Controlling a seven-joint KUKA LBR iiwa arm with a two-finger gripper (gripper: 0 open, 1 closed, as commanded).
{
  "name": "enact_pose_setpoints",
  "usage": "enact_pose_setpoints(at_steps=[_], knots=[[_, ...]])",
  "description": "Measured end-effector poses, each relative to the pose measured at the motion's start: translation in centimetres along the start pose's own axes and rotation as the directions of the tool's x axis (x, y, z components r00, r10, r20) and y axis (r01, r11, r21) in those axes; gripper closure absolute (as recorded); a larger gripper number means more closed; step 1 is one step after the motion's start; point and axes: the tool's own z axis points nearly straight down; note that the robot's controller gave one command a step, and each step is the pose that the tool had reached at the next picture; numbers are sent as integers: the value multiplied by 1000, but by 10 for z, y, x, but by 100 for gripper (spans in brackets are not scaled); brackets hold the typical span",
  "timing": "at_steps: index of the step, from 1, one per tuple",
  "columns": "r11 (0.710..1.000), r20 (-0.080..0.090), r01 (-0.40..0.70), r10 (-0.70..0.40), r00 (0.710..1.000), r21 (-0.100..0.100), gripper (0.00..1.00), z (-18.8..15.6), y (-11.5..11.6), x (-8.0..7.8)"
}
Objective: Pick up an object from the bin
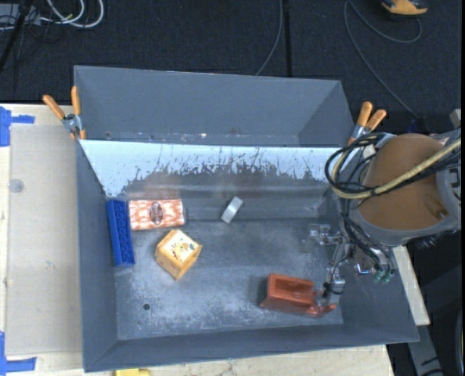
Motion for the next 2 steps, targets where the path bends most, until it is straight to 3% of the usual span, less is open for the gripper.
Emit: enact_pose_setpoints(at_steps=[1, 2], knots=[[1000, 7, 2, -2, 1000, 1, 0, -4, 0, -2], [999, -4, 51, -51, 999, 5, 0, 37, 8, 6]])
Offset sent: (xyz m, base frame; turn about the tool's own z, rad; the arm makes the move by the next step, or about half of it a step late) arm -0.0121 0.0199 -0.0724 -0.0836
